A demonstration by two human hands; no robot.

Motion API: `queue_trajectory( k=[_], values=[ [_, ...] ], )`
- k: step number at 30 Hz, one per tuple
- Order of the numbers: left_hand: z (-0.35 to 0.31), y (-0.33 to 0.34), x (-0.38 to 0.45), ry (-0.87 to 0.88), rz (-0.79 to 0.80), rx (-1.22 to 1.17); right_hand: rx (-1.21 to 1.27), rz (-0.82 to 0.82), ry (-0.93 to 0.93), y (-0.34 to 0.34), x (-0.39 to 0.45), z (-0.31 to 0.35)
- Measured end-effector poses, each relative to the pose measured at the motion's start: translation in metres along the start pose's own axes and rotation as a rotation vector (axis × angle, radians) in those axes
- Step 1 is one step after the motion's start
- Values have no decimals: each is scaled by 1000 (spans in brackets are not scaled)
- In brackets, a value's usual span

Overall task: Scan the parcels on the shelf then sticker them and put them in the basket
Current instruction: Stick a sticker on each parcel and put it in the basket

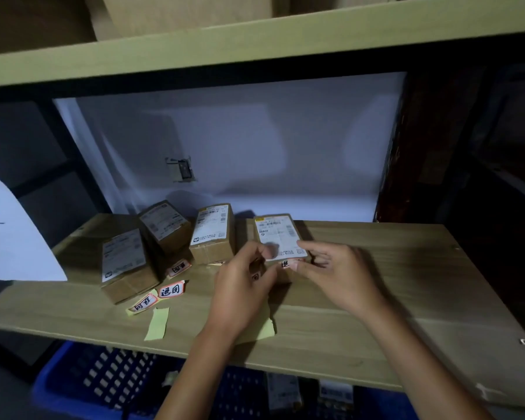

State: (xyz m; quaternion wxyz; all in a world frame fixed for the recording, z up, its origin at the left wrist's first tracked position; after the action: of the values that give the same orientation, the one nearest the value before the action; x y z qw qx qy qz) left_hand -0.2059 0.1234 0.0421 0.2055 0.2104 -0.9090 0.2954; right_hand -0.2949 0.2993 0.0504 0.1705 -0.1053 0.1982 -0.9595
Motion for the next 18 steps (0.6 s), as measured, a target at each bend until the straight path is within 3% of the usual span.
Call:
queue_trajectory(
  k=[6,13,18],
  values=[
    [-58,-2,-28,114,-56,-239,95,-226,-47,-38,-70,33],
    [-98,-21,-103,183,5,-232,82,-353,-17,-41,-184,56],
    [-97,-29,-128,248,47,-197,116,-401,-15,-27,-213,50]
  ],
)
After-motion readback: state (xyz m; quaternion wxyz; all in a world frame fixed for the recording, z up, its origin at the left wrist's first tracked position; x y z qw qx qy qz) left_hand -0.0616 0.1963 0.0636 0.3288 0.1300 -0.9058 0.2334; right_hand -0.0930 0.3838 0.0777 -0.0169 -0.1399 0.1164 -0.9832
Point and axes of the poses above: each hand's wrist, its own x-axis towards the middle knuckle, its own y-axis out of the palm, z = x × y, the point moved 2 cm from there along x, towards the middle knuckle, and after that the axes turned 8 degrees about y, right-handed, at the moved point
